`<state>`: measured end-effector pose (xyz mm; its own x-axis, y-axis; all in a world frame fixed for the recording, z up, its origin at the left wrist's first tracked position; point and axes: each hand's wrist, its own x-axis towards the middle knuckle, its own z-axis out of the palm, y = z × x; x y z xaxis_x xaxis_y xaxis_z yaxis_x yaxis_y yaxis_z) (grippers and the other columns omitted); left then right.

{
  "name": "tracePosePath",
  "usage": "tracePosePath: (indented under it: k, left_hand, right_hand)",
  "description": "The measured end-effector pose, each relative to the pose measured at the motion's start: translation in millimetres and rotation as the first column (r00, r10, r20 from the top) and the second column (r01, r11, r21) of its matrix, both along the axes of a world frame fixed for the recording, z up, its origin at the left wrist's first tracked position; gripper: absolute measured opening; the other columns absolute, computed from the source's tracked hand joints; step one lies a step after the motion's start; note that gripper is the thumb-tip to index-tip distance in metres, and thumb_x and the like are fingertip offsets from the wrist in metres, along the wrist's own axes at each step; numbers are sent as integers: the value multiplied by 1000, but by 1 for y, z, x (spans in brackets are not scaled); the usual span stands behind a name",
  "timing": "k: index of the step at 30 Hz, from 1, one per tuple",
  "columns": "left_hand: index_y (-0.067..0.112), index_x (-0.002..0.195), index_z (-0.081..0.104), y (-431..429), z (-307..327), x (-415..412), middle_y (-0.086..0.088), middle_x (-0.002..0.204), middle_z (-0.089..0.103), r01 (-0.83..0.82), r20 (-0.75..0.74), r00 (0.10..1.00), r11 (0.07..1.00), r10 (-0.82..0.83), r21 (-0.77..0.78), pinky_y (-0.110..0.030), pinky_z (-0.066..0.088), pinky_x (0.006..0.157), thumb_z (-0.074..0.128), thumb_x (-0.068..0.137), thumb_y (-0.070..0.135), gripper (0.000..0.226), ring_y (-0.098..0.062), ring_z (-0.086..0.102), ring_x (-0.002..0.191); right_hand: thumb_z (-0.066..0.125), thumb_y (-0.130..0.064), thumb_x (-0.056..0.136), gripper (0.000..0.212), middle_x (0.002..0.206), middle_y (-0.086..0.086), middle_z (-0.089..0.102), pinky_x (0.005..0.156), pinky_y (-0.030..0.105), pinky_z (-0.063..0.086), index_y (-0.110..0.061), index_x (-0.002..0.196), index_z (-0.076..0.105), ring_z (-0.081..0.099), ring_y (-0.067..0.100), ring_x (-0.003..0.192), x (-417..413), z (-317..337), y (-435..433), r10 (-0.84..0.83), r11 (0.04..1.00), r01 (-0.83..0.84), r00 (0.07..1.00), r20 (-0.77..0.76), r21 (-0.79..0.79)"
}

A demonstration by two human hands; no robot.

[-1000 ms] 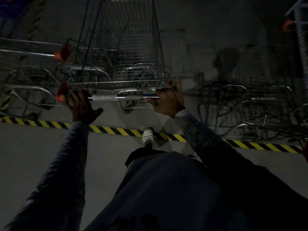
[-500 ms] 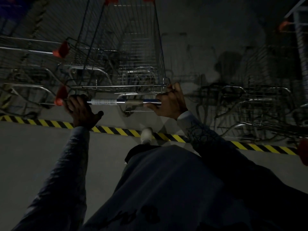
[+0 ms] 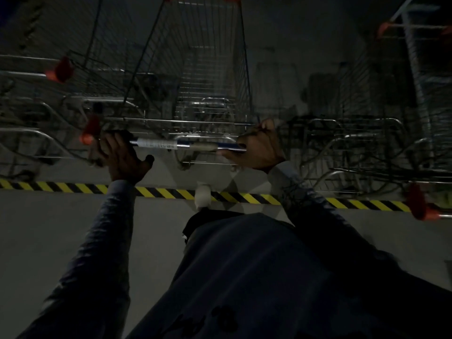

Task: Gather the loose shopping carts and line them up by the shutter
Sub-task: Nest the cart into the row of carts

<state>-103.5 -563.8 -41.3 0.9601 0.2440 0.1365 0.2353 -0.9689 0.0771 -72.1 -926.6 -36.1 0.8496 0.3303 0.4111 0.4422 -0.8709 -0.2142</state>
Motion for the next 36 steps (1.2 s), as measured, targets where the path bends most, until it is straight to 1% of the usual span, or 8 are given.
tracePosePath:
  k: [8, 12, 16, 19, 23, 30, 33, 36]
  left_hand:
    - [4, 125, 46, -90, -20, -23, -26, 134, 44, 18, -47, 999, 995, -23, -94, -63, 15, 114, 62, 56, 56, 88, -43, 34, 134]
    - [4, 125, 42, -131, -19, -29, -30, 134, 43, 64, -28, 997, 994, -67, -91, -64, 18, 110, 64, 57, 52, 86, -45, 37, 131]
    - [3, 121, 45, -157, -15, -37, -27, 130, 46, 73, -28, 997, 995, -75, -67, -64, 20, 112, 67, 59, 44, 78, -45, 39, 127]
    - [6, 118, 40, -173, -21, -47, -30, 123, 49, 99, 68, 993, 993, -95, -67, -68, 24, 108, 59, 61, 38, 69, -41, 37, 119]
    - [11, 107, 40, -184, -36, -67, -24, 107, 50, 149, 178, 975, 985, -131, -90, -63, 25, 109, 63, 63, 34, 55, -35, 36, 110]
    - [9, 100, 47, -208, -38, -99, -20, 103, 51, 151, 227, 965, 987, -133, -63, -61, 24, 109, 66, 62, 39, 52, -35, 43, 105]
    - [9, 102, 48, -218, -36, -108, -19, 104, 50, 126, 224, 969, 989, -104, -83, -66, 25, 107, 62, 62, 42, 54, -37, 44, 108]
    - [8, 105, 48, -227, -34, -114, -21, 107, 50, 101, 202, 977, 987, -74, -126, -71, 24, 106, 58, 63, 44, 56, -37, 40, 111]
  right_hand:
    - [53, -89, 79, 72, 46, -4, 55, 95, 33, 32, -23, 52, 64, 62, 17, 62, -1, -2, -93, -69, 997, 65, 986, -152, -35]
    - [51, -88, 81, 69, 54, 1, 62, 104, 51, 36, -25, 60, 70, 66, 24, 72, -10, 6, -133, -42, 997, 27, 975, -217, -68]
    - [56, -85, 81, 67, 49, 1, 60, 99, 48, 37, -24, 61, 74, 66, 25, 74, -30, 2, -160, -68, 991, 60, 995, -69, -123]
    - [46, -93, 78, 71, 65, -5, 71, 110, 49, 32, -32, 80, 82, 66, 19, 100, -51, 1, -177, -87, 994, 69, 970, -225, -88]
    - [63, -77, 83, 60, 62, 5, 69, 98, 50, 43, -23, 59, 74, 68, 36, 86, -81, -5, -197, -60, 992, 72, 991, 117, -102]
    - [24, -69, 102, 85, 42, 3, 50, 100, 39, 26, -18, 42, 56, 58, 27, 57, -108, 1, -214, -120, 976, 123, 992, 25, -182]
    - [28, -66, 104, 82, 45, 4, 52, 103, 44, 30, -17, 49, 66, 60, 29, 68, -107, -5, -224, -155, 956, 149, 988, -3, -251]
    - [12, -70, 103, 89, 59, 9, 64, 102, 45, 29, -23, 70, 80, 63, 35, 90, -104, -7, -228, -217, 918, 178, 974, -73, -354]
